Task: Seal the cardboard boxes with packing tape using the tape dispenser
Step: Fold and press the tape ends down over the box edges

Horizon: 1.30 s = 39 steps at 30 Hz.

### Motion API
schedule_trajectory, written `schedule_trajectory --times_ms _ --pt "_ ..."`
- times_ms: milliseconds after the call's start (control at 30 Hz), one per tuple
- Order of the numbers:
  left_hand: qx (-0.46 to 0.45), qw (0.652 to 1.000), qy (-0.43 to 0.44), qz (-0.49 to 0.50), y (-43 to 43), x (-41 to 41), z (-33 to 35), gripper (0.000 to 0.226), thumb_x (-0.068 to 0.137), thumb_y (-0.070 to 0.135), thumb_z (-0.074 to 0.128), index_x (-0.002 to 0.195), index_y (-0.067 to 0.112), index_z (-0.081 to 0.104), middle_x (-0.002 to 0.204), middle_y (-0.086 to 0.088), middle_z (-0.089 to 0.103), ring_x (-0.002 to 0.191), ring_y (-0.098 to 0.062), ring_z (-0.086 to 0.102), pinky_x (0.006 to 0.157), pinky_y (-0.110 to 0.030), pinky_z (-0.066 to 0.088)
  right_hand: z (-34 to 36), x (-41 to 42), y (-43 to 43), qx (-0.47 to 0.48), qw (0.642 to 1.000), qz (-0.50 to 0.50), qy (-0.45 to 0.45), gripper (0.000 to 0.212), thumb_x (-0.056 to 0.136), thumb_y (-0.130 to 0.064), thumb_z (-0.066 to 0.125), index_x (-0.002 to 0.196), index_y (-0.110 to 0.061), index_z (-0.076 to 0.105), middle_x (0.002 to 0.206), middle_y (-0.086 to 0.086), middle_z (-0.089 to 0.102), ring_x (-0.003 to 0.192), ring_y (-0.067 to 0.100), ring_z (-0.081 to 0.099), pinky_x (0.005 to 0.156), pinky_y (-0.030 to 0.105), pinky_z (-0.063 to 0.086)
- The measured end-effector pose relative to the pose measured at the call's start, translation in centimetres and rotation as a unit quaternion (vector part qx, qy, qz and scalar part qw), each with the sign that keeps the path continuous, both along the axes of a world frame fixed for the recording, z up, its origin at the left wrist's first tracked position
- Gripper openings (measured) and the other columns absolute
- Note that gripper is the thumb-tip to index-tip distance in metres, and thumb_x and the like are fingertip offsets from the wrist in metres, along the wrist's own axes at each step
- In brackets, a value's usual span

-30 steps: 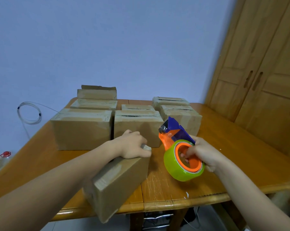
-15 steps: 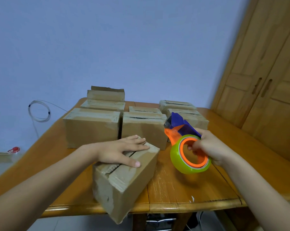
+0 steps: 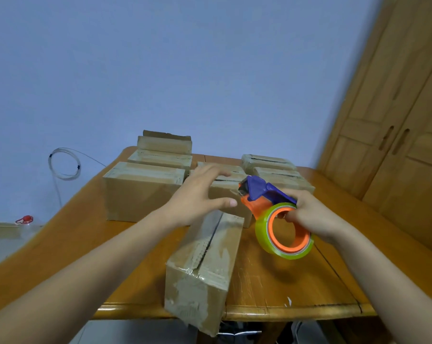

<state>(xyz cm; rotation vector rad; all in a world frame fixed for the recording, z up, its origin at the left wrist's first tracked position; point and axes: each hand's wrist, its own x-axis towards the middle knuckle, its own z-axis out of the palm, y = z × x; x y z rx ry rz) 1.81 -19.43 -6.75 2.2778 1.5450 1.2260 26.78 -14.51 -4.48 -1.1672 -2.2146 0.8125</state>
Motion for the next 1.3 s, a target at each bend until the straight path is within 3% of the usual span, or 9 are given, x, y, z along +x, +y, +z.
schedule_trajectory --times_ms 133,267,467,600,733,867,1000,1167,1300 --pt "0.007 0.997 0.029 -0.066 0.7 0.1 0.9 0.031 0.077 0.044 0.075 0.097 0.027 0.059 0.105 0.011 0.055 0.107 -0.012 0.040 0.096 -0.038 0.037 0.6 -0.2 -0.3 0.019 1.000 0.013 -0.017 0.053 0.083 0.013 0.056 0.104 -0.035 0.059 0.066 -0.009 0.066 0.058 0.009 0.059 0.054 0.023 0.047" --pt "-0.013 0.994 -0.006 -0.108 0.8 0.3 1.8 0.010 0.083 0.023 0.073 0.080 0.023 0.063 0.090 0.009 0.061 0.100 -0.013 0.047 0.091 -0.034 0.039 1.5 -0.5 -0.8 0.037 0.998 0.026 -0.040 0.049 0.086 0.007 0.058 0.097 -0.041 0.055 0.067 -0.013 0.064 0.057 -0.002 0.059 0.051 0.014 0.046" --pt "-0.034 0.993 -0.015 -0.110 1.8 0.2 2.5 0.013 0.086 0.021 0.070 0.077 0.026 0.062 0.088 0.010 0.061 0.093 -0.004 0.053 0.082 -0.027 0.043 2.1 -0.3 0.0 0.086 0.994 0.034 -0.066 0.051 0.083 0.011 0.053 0.113 -0.031 0.059 0.078 -0.016 0.061 0.066 0.006 0.056 0.056 0.020 0.043" --pt "0.046 0.990 0.009 -0.133 3.0 -0.5 2.5 0.020 0.076 0.041 0.070 0.073 0.021 0.070 0.082 0.009 0.067 0.088 -0.006 0.055 0.079 -0.025 0.044 2.5 -0.2 0.9 0.144 0.986 0.041 -0.073 0.070 0.079 0.016 0.047 0.124 -0.037 0.054 0.090 -0.030 0.059 0.077 -0.009 0.057 0.062 0.012 0.044" --pt "0.162 0.973 0.110 -0.125 3.5 -1.3 2.5 0.028 0.078 0.039 0.062 0.070 0.014 0.071 0.078 0.005 0.070 0.086 -0.006 0.055 0.082 -0.030 0.040 2.2 -0.4 2.4 0.223 0.967 0.058 -0.113 0.080 0.079 0.008 0.047 0.140 -0.043 0.040 0.130 -0.007 0.058 0.114 0.015 0.055 0.089 0.038 0.050" --pt "0.219 0.944 0.224 -0.103 3.9 -2.1 1.7 0.021 0.083 0.028 0.055 0.072 0.016 0.068 0.082 0.007 0.070 0.094 -0.011 0.056 0.088 -0.031 0.036 1.1 -0.7 3.7 0.291 0.939 0.079 -0.164 0.083 0.081 -0.004 0.049 0.142 -0.054 0.023 0.125 0.006 0.056 0.112 0.026 0.051 0.088 0.047 0.046" --pt "0.233 0.936 0.251 -0.079 4.1 -4.1 0.5 0.019 0.085 0.016 0.051 0.074 0.018 0.066 0.087 0.008 0.070 0.098 -0.011 0.058 0.091 -0.030 0.037 -0.3 0.3 4.3 0.327 0.925 0.082 -0.176 0.089 0.083 0.001 0.053 0.142 -0.055 0.016 0.114 0.008 0.053 0.103 0.028 0.049 0.081 0.045 0.047" --pt "0.251 0.925 0.275 -0.073 4.0 -6.2 -1.5 0.021 0.089 0.018 0.053 0.076 0.019 0.068 0.094 0.008 0.072 0.104 -0.012 0.058 0.091 -0.033 0.041 -2.5 2.9 4.2 0.377 0.902 0.058 -0.204 0.084 0.078 0.008 0.059 0.145 -0.038 0.034 0.106 0.005 0.053 0.096 0.028 0.051 0.075 0.038 0.047" --pt "0.296 0.900 0.314 -0.065 4.5 -7.4 -2.4 0.026 0.090 0.014 0.049 0.073 0.019 0.068 0.096 0.004 0.073 0.106 -0.014 0.056 0.093 -0.031 0.037 -3.9 4.4 4.1 0.397 0.889 0.028 -0.227 0.087 0.075 0.008 0.067 0.144 -0.034 0.035 0.100 0.007 0.054 0.084 0.027 0.052 0.067 0.035 0.047"
